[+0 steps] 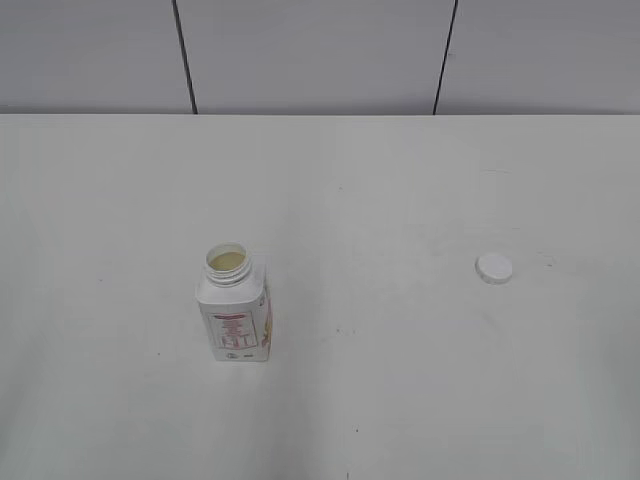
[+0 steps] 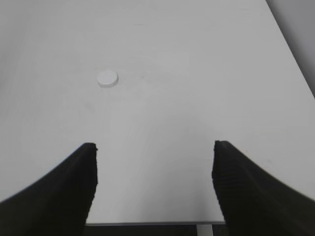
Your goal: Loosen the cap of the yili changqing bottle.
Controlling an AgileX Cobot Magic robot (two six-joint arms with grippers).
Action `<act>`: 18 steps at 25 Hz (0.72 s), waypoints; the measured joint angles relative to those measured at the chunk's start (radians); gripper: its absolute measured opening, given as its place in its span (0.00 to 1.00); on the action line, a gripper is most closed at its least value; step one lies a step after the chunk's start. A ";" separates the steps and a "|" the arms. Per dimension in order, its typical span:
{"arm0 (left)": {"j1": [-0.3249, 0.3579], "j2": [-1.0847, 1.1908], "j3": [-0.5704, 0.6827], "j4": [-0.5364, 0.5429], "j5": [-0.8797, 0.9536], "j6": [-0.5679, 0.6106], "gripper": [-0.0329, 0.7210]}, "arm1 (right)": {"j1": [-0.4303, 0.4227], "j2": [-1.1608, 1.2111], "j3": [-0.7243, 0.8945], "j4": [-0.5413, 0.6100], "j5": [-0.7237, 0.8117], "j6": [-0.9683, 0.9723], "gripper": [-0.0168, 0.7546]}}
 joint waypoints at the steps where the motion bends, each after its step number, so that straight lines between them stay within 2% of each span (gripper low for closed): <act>1: 0.000 0.000 0.000 0.000 0.000 0.000 0.63 | -0.020 0.000 0.000 0.000 0.000 0.000 0.77; 18: 0.000 0.000 0.000 0.000 0.000 0.000 0.63 | -0.034 0.000 0.000 0.005 0.000 0.000 0.77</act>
